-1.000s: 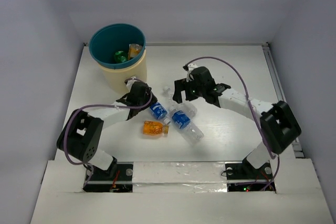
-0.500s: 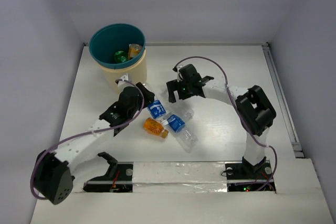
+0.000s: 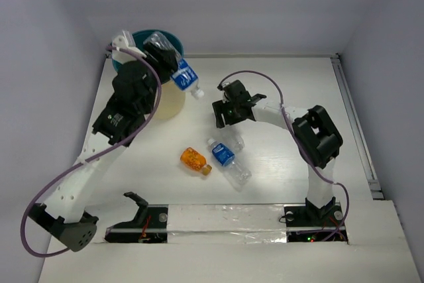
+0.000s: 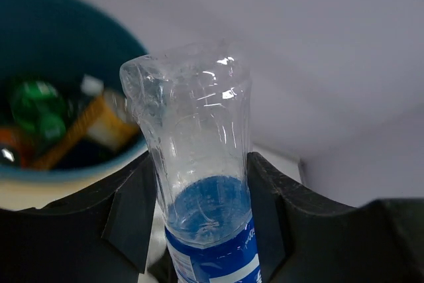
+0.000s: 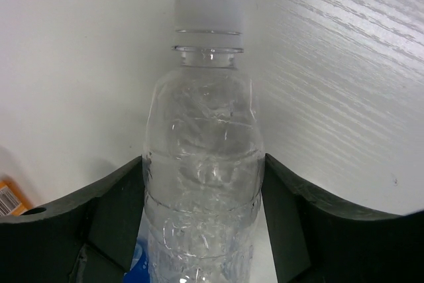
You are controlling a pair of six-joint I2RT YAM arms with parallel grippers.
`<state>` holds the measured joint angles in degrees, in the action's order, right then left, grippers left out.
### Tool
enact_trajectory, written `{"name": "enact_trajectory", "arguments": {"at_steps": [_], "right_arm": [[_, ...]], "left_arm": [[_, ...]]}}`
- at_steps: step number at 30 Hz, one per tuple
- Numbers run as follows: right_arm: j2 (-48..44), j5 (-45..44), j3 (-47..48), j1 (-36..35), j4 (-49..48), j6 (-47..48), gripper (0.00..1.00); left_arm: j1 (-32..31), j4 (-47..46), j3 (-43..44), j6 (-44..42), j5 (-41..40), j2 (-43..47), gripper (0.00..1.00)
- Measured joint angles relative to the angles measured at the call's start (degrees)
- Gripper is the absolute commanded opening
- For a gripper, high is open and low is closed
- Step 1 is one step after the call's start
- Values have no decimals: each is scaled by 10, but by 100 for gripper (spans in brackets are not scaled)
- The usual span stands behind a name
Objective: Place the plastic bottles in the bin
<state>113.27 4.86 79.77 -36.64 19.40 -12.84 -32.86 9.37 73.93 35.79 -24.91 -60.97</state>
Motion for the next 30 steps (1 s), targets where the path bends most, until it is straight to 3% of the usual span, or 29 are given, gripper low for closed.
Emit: {"name": "enact_trajectory", "arguments": {"at_steps": [8,16,18,19,22,25,30], "right_arm": [[-104,-31,-38,6,-9,-9,66],[-280,-13,-48,7,-70,-28,66],[-298,3,-43,7,-81,-38,66],[-301,10,-38,7,-85,-43,66],[-297,30,-14,7,-89,-58,66],[-283,50,31,7,-93,-75,66],[-239,80,137,5,-133,-116,66]], "left_arm": [[112,-1,207,-91,-67,-134,41],[151,-12,221,-186,-165,-238,47],[155,-20,221,-205,-179,-258,55],[157,-22,221,-212,-183,-267,70],[168,-22,221,-218,-186,-282,88],[176,-18,220,-212,-179,-280,94],[181,-7,186,-172,-117,-226,92]]}}
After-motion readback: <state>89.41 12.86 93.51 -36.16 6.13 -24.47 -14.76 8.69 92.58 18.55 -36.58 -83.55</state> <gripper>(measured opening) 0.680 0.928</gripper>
